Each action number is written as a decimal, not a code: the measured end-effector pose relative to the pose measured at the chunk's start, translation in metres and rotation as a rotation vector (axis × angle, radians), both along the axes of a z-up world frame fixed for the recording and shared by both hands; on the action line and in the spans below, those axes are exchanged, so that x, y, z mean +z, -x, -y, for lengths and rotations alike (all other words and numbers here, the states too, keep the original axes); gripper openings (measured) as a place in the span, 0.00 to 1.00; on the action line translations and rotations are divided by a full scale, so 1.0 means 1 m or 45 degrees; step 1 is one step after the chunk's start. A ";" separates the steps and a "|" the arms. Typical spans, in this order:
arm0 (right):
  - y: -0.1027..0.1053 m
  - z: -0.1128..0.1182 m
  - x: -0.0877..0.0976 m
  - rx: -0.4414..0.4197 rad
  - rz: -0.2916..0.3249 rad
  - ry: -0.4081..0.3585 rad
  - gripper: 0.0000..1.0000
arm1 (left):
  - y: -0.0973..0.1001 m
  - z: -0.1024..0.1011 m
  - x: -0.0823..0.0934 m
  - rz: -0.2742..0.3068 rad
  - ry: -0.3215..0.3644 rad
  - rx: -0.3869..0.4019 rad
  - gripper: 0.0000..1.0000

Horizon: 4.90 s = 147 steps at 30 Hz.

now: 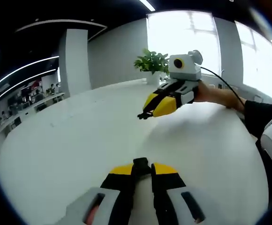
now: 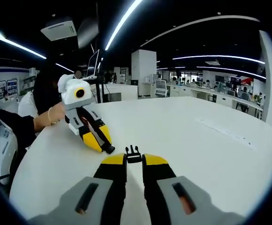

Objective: Snap the two parts of the plastic buckle together until the buckle closes and remains connected.

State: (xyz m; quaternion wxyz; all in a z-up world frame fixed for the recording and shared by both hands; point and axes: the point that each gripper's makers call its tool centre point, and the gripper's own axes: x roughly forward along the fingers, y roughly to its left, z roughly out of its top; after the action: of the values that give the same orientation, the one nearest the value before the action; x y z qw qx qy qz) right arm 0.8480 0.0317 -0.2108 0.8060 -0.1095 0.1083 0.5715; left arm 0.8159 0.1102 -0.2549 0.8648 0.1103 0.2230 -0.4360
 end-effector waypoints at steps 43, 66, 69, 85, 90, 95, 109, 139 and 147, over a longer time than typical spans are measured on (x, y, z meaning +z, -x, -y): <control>0.029 -0.003 -0.023 0.128 0.109 0.147 0.12 | -0.001 0.007 -0.001 0.065 -0.052 -0.058 0.12; 0.042 -0.008 -0.037 0.212 0.145 0.223 0.12 | 0.018 0.022 -0.001 0.114 -0.071 -0.205 0.12; 0.042 -0.008 -0.037 0.219 0.153 0.224 0.12 | 0.021 0.024 -0.001 0.119 -0.074 -0.224 0.12; 0.047 -0.011 -0.036 0.318 0.207 0.195 0.12 | 0.034 0.033 0.000 0.166 -0.104 -0.331 0.12; 0.046 -0.011 -0.036 0.329 0.194 0.183 0.12 | 0.039 0.036 0.000 0.177 -0.113 -0.362 0.12; 0.047 -0.011 -0.034 0.335 0.183 0.166 0.12 | 0.038 0.036 0.000 0.178 -0.115 -0.368 0.12; 0.053 -0.011 -0.033 0.397 0.208 0.184 0.12 | 0.037 0.036 0.001 0.192 -0.123 -0.386 0.12; 0.080 -0.010 -0.033 0.595 0.287 0.230 0.12 | 0.057 0.047 0.002 0.198 -0.103 -0.525 0.12; 0.084 -0.011 -0.035 0.617 0.292 0.239 0.12 | 0.060 0.049 0.001 0.188 -0.094 -0.532 0.12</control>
State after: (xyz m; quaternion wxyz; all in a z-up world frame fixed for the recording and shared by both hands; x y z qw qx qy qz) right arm 0.7641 0.0428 -0.2459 0.6393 -0.2703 0.0394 0.7188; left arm 0.7560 0.0613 -0.2535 0.7652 0.2174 0.1473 -0.5878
